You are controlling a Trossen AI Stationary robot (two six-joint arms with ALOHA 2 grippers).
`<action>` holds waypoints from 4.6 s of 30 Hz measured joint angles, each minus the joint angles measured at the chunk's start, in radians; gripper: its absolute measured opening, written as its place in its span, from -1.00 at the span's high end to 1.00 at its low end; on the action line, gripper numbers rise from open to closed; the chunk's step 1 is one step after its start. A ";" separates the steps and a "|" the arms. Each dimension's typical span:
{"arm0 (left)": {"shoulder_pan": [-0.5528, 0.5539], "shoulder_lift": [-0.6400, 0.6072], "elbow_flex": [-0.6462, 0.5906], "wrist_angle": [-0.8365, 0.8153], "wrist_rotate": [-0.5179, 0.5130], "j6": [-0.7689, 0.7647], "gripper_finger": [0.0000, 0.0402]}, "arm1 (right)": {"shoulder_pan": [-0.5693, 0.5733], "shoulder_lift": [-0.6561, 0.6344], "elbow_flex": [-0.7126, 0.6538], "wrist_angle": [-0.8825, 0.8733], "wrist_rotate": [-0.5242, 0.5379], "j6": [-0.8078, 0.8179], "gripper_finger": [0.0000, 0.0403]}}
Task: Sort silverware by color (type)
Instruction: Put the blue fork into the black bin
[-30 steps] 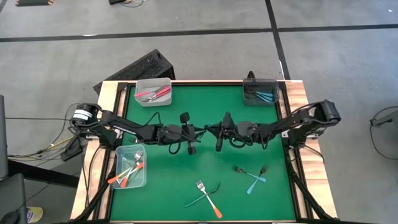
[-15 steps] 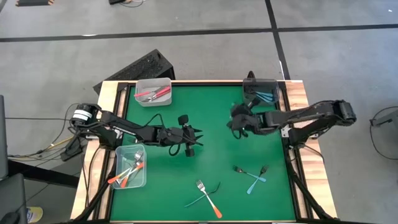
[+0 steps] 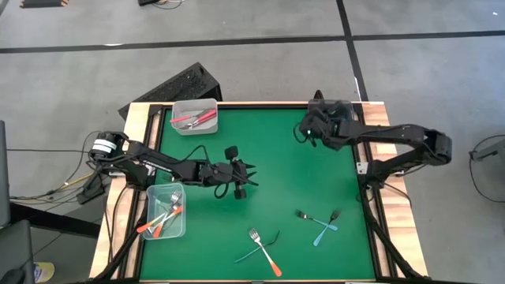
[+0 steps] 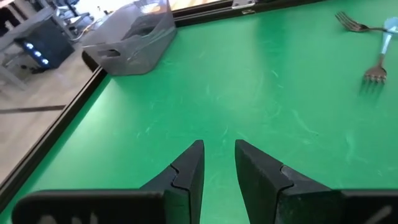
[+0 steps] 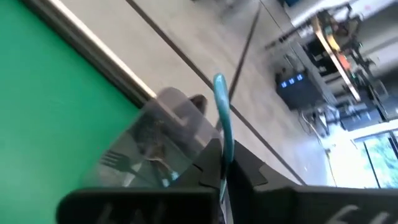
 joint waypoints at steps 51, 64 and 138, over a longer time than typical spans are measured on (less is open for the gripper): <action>-0.058 -0.223 0.000 -0.603 -0.046 -0.273 0.60 | 0.367 0.001 -0.170 0.406 -0.523 0.299 0.12; -0.085 -0.250 -0.089 -1.078 0.096 -0.478 0.60 | 0.520 0.001 -0.170 0.546 -0.573 0.298 0.12; -0.006 -0.084 -0.163 0.305 0.106 0.105 1.00 | 0.529 0.281 -0.169 1.291 -0.503 0.260 0.12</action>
